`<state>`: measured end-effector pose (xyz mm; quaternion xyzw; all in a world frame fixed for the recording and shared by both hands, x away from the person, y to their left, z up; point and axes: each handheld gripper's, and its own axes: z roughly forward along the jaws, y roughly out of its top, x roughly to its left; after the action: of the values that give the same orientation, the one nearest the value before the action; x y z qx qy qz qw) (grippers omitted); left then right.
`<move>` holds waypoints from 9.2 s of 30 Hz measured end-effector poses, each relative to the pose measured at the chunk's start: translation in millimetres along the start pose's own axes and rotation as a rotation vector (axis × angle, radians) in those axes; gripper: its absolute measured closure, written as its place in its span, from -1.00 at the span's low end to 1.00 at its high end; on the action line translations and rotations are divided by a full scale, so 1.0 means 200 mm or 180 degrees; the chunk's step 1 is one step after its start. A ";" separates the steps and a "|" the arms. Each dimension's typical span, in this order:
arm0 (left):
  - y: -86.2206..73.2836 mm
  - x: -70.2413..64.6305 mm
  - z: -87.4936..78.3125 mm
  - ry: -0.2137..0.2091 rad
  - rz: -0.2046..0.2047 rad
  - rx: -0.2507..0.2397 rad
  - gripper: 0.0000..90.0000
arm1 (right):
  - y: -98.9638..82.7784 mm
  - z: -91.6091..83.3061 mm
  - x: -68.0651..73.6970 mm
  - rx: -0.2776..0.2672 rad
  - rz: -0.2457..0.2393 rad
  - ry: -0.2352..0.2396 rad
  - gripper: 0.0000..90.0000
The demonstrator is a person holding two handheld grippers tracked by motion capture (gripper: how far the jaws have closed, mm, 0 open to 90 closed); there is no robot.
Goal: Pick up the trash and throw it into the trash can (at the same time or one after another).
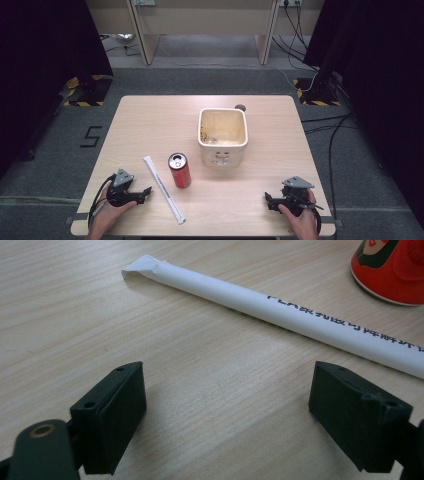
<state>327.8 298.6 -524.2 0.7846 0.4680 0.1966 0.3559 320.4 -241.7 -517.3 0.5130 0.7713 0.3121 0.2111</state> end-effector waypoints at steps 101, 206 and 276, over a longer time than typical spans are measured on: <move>0.44 -0.37 0.05 -0.0887 0.0426 -0.0480 -0.63 | 0.00 0.00 0.00 -0.0002 -0.0014 0.0012 -0.99; 0.91 -0.27 -0.13 -0.1091 0.0644 -0.0699 -0.24 | 0.00 0.00 0.00 0.0004 -0.0049 0.0029 -0.99; 1.42 -0.56 0.25 -0.1152 0.0666 -0.0629 -0.24 | 0.00 0.00 0.00 0.0000 -0.0073 0.0045 -0.99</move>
<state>474.6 95.2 -343.0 0.8127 0.2911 0.1334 0.4869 320.5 -241.5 -517.2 0.5018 0.7786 0.3133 0.2092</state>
